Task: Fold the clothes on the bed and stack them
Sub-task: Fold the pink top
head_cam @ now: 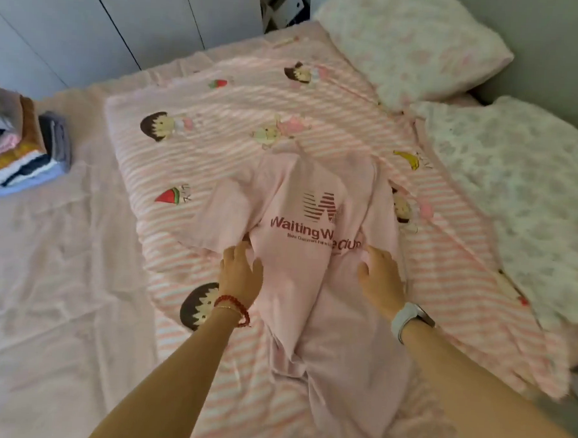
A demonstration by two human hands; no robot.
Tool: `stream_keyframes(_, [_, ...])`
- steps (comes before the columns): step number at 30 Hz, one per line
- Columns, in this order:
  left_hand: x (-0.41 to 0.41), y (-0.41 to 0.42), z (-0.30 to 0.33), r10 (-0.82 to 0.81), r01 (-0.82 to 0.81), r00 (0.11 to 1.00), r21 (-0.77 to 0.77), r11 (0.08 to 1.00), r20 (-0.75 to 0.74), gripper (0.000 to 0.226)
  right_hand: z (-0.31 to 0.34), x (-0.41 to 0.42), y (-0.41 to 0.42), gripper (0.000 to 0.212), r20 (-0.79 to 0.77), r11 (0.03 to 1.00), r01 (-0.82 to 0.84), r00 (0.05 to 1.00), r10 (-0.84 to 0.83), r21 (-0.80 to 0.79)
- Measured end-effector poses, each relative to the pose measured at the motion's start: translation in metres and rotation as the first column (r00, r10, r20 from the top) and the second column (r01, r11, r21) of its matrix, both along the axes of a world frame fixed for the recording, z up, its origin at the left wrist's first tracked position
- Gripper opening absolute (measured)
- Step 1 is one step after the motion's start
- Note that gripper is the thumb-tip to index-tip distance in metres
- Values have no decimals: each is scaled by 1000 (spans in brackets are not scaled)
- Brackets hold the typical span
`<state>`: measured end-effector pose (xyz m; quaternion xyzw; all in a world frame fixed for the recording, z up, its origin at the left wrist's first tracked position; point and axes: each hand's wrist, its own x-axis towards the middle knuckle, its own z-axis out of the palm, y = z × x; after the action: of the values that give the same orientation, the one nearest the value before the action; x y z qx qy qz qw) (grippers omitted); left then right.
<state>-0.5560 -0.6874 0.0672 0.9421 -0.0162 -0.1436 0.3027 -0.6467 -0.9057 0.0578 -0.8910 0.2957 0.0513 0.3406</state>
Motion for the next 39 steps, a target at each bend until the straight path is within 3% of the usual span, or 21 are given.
stream_keyframes(4, [-62,27,-55,278,-309,920,-78,948,-275,44,-42,-78,31,44,15,959,279,960,-280,44])
stream_keyframes(6, [-85,36,-76,298,-382,856,-128,915,-423,49,-54,-113,44,48,-48,882,469,883,-467,51])
stream_keyframes(10, [-103,26,-93,150,-256,862,-161,953,-485,32,-78,-160,62,60,-249,694,714,692,-677,96])
stream_keyframes(13, [-102,13,-92,146,-236,865,-133,963,-479,29,-87,-177,67,44,-363,508,829,560,-745,236])
stream_keyframes(14, [-102,11,-93,153,-239,869,-129,962,-470,31,-86,-181,68,34,-376,484,823,566,-733,296])
stream_keyframes(18, [-112,6,-74,279,-388,879,-240,890,-387,24,-63,-191,70,15,-215,597,716,688,-693,362])
stream_keyframes(22, [-110,21,-40,369,-471,873,-357,806,-320,27,-27,-191,57,14,-33,593,678,669,-742,434])
stream_keyframes(24, [-103,36,-26,368,-521,838,-387,761,-403,22,-10,-190,47,18,27,574,663,643,-765,481])
stream_keyframes(27, [-98,58,-6,252,-689,674,-468,553,-695,10,8,-190,33,29,1,508,637,623,-782,580])
stream_keyframes(29, [-105,67,7,211,-727,646,-507,462,-734,11,17,-192,27,23,-51,429,629,598,-800,648])
stream_keyframes(34, [-130,89,34,182,-623,779,-704,341,-600,28,43,-205,21,10,-142,201,624,455,-879,755])
stream_keyframes(37, [-141,100,54,152,-567,822,-770,292,-548,33,61,-206,17,12,-167,109,547,431,-887,830])
stream_keyframes(39, [-150,106,69,160,-496,868,-806,322,-470,34,72,-210,14,16,-164,62,462,433,-887,885])
